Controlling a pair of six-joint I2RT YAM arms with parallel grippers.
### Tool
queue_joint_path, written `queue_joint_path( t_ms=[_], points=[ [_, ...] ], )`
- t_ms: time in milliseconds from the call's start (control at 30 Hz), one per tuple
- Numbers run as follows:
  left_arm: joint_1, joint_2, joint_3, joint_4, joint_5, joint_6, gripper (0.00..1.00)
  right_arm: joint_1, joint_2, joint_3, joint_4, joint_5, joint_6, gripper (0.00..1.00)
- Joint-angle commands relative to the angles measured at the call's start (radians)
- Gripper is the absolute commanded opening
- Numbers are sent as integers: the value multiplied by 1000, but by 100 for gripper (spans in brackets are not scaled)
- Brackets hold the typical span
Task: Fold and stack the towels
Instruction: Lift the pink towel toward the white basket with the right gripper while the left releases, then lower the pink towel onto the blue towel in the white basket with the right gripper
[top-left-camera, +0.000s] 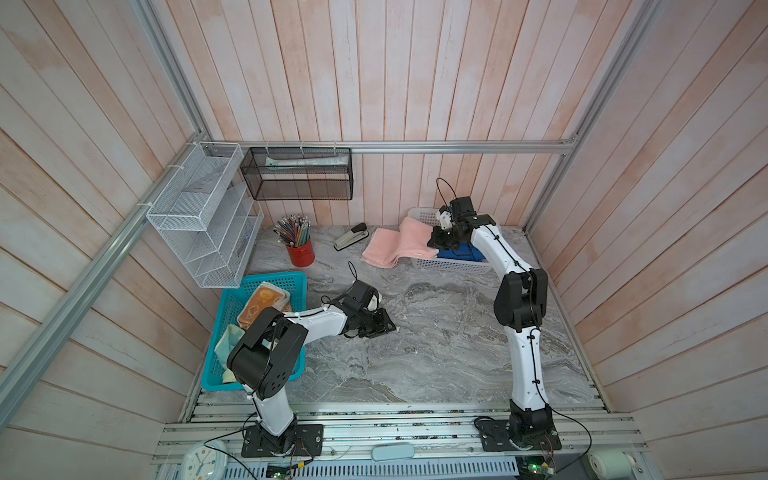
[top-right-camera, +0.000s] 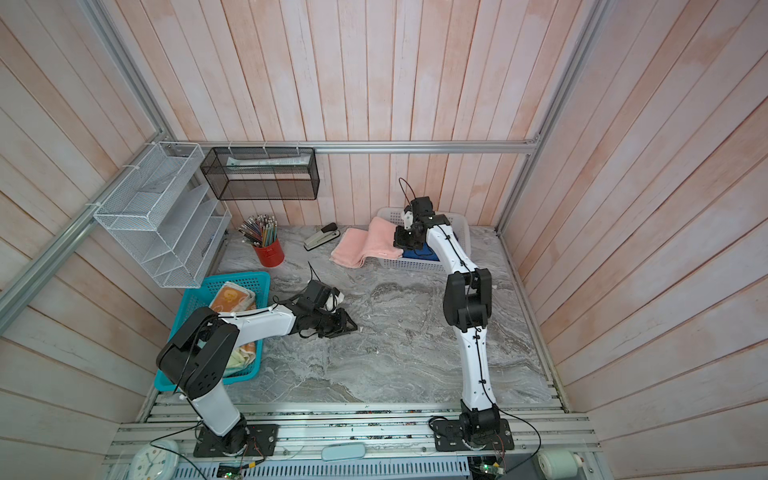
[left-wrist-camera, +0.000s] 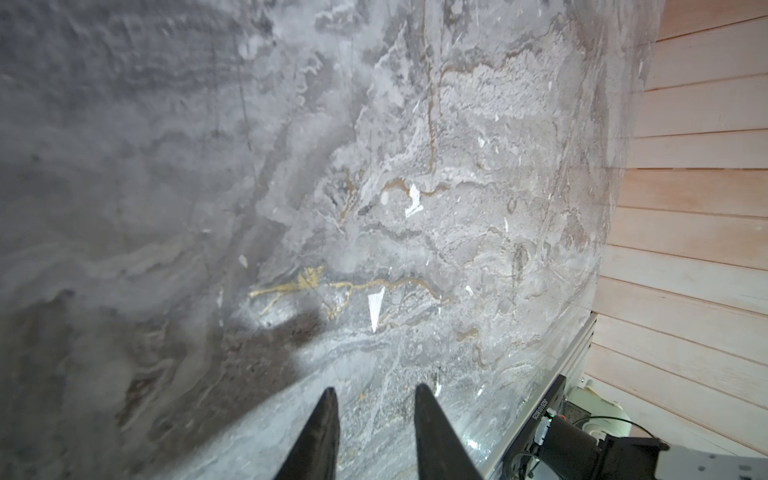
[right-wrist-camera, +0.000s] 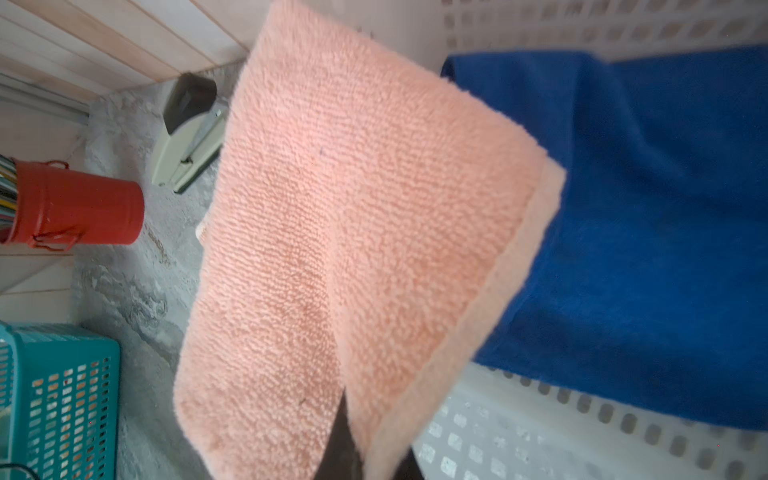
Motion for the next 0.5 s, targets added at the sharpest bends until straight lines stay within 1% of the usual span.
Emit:
queue_joint_path(
  t_ms=[0,167,233,300,367,467],
  points=[
    [2,-27,-33,21,7,-5,33,11,-124,-132,-24,-59,-25,0],
    [1,-64,-54,18,-4,-19,33,26,-290,-407,51,-106,-9,0],
    [1,-77,-57,13,-8,-22,33,31,-333,-467,53,-117,-9,0],
    [1,-95,-60,3,-16,-22,33,35,-369,-489,41,-107,-20,0],
    [1,-108,-62,-6,-24,-19,33,34,-387,-474,24,-74,-34,0],
    [0,-125,-60,-21,-32,-15,33,30,-370,-375,-35,-3,-63,0]
  ],
)
